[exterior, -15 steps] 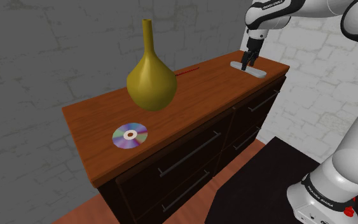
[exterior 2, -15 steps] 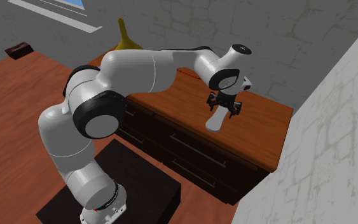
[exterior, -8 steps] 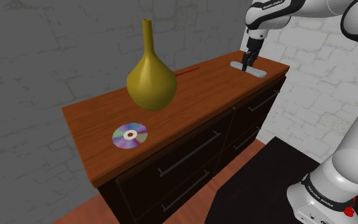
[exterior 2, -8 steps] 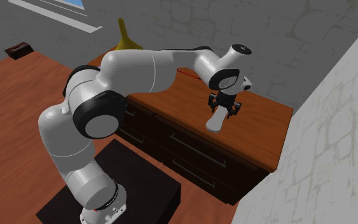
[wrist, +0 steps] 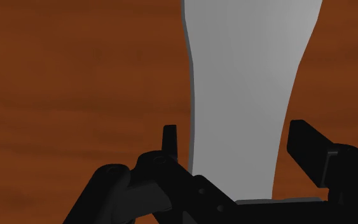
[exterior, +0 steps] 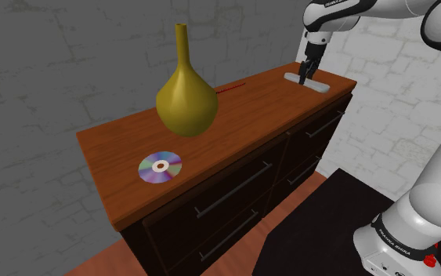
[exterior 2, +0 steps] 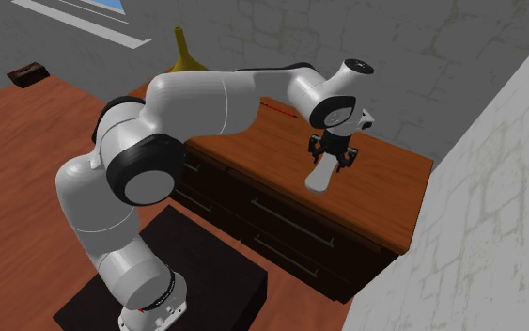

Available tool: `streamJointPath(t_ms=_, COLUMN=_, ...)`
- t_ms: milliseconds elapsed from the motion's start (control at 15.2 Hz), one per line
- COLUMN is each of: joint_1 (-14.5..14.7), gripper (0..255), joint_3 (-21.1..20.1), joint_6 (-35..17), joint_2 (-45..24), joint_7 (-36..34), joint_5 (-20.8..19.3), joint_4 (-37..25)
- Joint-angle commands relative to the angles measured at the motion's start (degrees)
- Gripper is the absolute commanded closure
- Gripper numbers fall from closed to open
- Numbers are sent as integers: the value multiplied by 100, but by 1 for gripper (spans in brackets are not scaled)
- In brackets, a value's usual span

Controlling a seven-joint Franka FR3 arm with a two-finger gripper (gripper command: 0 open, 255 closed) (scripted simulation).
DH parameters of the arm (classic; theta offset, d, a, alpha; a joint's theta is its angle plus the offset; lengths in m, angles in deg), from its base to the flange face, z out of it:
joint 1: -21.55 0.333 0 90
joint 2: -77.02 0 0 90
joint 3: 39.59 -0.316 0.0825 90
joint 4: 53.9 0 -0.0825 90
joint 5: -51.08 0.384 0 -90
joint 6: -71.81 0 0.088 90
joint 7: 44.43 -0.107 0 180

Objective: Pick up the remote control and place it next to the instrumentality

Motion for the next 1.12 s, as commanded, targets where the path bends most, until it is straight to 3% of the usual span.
streamJointPath(t_ms=0, joint_1=1, gripper=255, joint_3=4, joint_6=154, joint_2=36, joint_7=-13, joint_5=-15, joint_4=-121)
streamJointPath(t_ms=792, joint_1=-24, gripper=255, joint_3=22, joint_6=1028, joint_2=65, joint_7=-39, joint_5=-37, joint_4=-968)
streamJointPath(t_ms=1056, joint_1=331, gripper=255, joint_3=-163, joint_6=830, joint_2=675, joint_7=-574, joint_5=-240, joint_4=-205)
